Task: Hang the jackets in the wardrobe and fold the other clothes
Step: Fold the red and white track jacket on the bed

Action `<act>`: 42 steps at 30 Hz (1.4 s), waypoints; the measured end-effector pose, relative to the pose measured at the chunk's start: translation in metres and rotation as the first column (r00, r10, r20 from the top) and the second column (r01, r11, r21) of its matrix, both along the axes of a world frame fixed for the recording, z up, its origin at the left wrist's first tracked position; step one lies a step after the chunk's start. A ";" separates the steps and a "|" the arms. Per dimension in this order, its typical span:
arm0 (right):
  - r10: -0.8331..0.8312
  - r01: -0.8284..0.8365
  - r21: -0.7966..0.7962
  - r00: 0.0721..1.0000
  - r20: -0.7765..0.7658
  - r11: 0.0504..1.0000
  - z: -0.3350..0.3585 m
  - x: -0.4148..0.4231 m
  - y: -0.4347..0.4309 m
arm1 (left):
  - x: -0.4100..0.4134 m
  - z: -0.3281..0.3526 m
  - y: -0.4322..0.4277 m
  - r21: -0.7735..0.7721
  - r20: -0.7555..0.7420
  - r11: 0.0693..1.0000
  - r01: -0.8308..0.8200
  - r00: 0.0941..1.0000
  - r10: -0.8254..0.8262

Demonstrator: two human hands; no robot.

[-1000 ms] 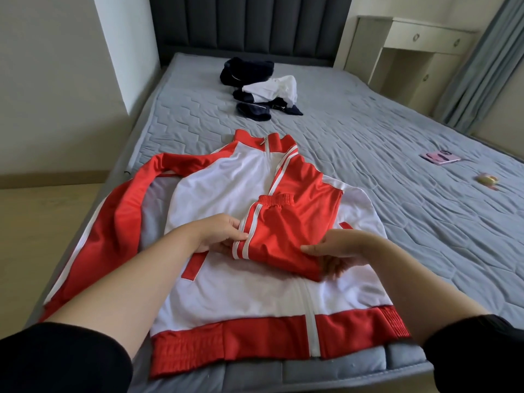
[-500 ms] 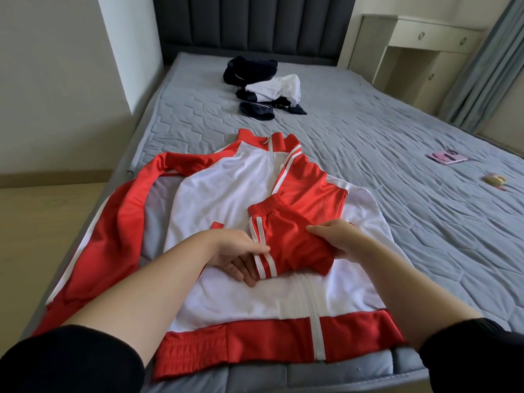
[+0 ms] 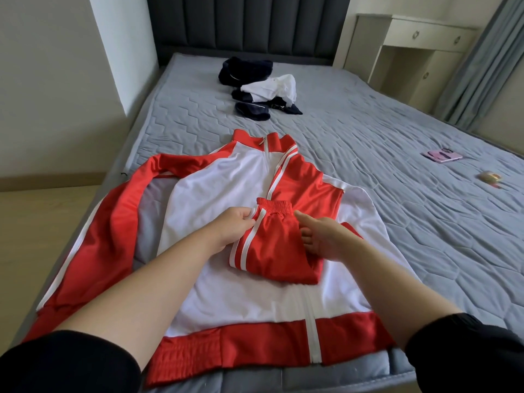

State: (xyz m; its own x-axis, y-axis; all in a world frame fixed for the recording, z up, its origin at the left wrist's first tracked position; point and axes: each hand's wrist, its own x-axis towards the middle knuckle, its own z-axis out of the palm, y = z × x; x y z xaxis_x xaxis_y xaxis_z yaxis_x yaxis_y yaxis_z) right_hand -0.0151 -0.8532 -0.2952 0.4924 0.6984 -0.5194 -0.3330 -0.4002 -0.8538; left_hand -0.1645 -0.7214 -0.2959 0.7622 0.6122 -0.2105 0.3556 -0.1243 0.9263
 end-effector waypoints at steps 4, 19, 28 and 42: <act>-0.168 0.168 -0.002 0.985 -0.039 0.986 0.001 -0.003 0.004 | 0.003 -0.001 0.002 -0.029 -0.043 0.999 0.015 0.999 -0.016; -0.309 0.306 -0.069 0.950 -0.051 0.950 0.004 0.052 -0.048 | 0.016 -0.001 -0.007 0.293 -0.235 0.928 0.230 0.958 -0.164; 0.376 -0.141 -0.680 0.902 0.211 0.719 0.032 0.076 -0.090 | 0.025 -0.001 -0.019 0.678 -0.037 0.735 -0.006 0.998 0.043; 0.062 0.396 -0.514 0.744 0.665 0.761 0.028 0.100 -0.084 | 0.041 -0.026 -0.080 0.769 -0.499 0.246 0.590 0.795 -0.344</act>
State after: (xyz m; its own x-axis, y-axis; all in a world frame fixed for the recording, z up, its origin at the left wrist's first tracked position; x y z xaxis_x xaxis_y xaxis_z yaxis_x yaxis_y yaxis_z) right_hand 0.0851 -0.9370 -0.2670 0.9226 0.2263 -0.3126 0.0532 -0.8769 -0.4777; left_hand -0.1239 -0.8014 -0.3217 0.9968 0.0791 0.0066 0.0781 -0.9923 0.0960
